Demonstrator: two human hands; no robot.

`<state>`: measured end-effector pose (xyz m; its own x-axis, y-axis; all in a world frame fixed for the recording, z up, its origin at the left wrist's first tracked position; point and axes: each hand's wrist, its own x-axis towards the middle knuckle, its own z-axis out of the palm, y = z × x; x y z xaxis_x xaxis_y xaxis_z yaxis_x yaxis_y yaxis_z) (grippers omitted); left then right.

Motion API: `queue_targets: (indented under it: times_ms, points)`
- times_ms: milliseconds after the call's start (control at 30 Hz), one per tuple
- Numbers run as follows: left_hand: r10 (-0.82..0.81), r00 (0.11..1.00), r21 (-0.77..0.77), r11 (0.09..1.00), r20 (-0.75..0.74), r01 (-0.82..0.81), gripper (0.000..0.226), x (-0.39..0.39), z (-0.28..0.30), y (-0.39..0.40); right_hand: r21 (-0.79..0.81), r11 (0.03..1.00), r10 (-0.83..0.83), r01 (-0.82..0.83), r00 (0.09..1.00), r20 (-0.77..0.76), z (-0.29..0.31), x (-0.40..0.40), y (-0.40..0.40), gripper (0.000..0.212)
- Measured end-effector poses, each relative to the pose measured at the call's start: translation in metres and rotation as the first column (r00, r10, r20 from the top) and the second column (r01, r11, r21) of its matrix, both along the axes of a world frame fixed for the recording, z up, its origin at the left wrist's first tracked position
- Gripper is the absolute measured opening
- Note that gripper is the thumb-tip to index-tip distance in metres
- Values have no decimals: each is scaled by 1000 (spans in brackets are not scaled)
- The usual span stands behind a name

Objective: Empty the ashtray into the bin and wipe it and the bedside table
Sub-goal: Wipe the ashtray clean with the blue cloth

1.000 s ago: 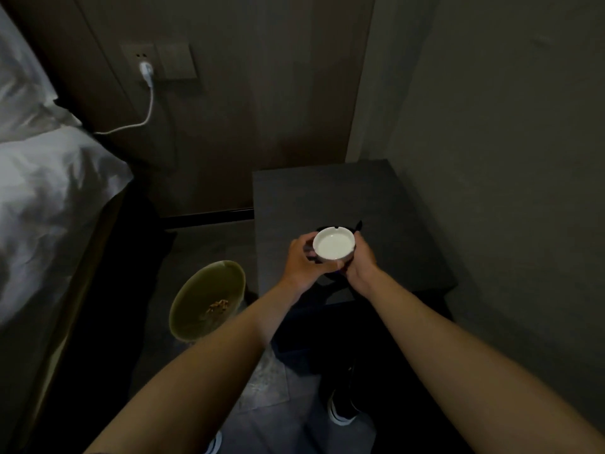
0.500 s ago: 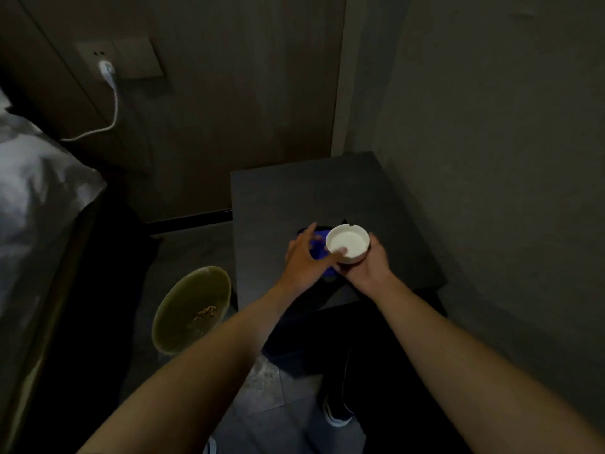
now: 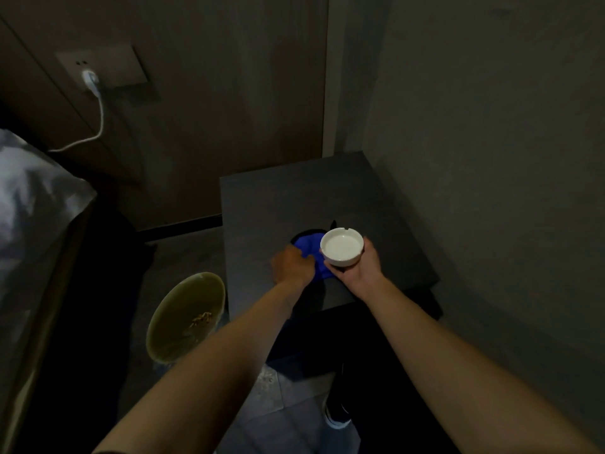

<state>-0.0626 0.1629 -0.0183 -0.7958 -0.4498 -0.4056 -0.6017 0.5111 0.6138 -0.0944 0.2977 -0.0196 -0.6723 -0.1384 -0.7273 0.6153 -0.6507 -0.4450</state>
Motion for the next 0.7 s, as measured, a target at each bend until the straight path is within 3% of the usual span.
queue_targets:
  times_ms: [233, 433, 500, 633, 700]
  points:
    - [200, 951, 272, 953, -236, -133, 13, 13, 14, 11, 8, 999, 41, -41, 999, -24, 8, 13, -4, 43]
    - [278, 880, 323, 934, -385, -153, 37, 26, 42, -7, 48, 996, 76, -75, 997, -23, 26, 26, -15, 48]
    - [197, 879, 229, 968, -434, -104, 47, 31, 51, -12, 43, 995, 87, -86, 995, -38, 34, 31, -19, 50]
    - [-91, 817, 67, 985, -570, 157, 26, 56, 67, -9, -22, 992, 121, -123, 990, -69, 49, 43, -34, 53]
    - [-257, 790, -86, 964, -556, 253, 29, 64, 69, -7, -54, 990, 129, -134, 988, -86, 56, 48, -40, 53]
